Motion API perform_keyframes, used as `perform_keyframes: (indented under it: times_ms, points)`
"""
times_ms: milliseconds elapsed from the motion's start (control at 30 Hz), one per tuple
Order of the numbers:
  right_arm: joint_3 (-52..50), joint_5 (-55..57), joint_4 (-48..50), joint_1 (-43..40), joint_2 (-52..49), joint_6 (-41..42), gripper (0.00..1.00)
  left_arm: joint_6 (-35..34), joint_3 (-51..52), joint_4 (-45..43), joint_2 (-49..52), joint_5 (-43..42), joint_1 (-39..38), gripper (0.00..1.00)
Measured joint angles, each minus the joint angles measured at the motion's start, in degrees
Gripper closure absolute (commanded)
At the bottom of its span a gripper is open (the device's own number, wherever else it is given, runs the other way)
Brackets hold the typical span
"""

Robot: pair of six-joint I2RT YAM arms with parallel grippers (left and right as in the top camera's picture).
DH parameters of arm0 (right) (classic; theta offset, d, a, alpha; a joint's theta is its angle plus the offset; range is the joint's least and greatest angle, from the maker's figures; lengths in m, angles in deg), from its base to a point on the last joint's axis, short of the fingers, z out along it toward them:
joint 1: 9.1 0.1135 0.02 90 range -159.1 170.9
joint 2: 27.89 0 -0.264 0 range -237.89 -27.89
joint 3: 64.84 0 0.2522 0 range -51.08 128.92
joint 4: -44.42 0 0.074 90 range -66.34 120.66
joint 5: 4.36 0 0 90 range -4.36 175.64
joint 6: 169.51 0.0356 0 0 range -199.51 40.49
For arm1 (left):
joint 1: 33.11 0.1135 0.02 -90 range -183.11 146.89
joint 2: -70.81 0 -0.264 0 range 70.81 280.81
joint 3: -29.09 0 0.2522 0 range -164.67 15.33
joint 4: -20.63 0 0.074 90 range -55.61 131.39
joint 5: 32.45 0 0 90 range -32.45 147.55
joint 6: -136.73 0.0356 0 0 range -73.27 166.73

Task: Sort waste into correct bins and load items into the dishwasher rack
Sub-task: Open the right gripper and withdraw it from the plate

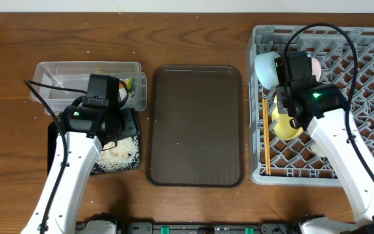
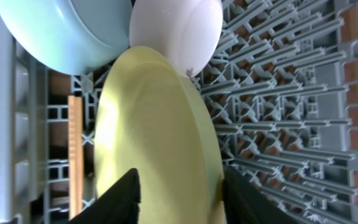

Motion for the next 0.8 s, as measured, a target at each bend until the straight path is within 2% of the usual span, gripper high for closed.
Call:
perform_keyframes:
  times_ms: [100, 167, 300, 600, 800]
  points:
    - [0.0, -1.99, -0.04, -0.22, 0.55, 2.1, 0.42, 0.0, 0.0, 0.0, 0.0, 0.0, 0.0, 0.33]
    - [0.0, -4.72, 0.02, -0.85, 1.42, 2.82, 0.38, 0.04, 0.0, 0.02, 0.0, 0.0, -0.02, 0.25]
    - [0.0, -12.76, 0.35, -4.39, 4.59, 3.67, 0.27, 0.04, 0.0, 0.0, 0.0, -0.02, 0.0, 0.21]
    - [0.0, -31.12, -0.37, -19.28, 10.1, 1.4, 0.25, 0.02, 0.0, -3.1, 0.0, 0.0, 0.0, 0.2]
    - [0.0, -35.28, -1.33, -25.59, 10.08, -2.19, 0.19, 1.49, 0.0, -9.01, 0.0, -0.04, 0.0, 0.2]
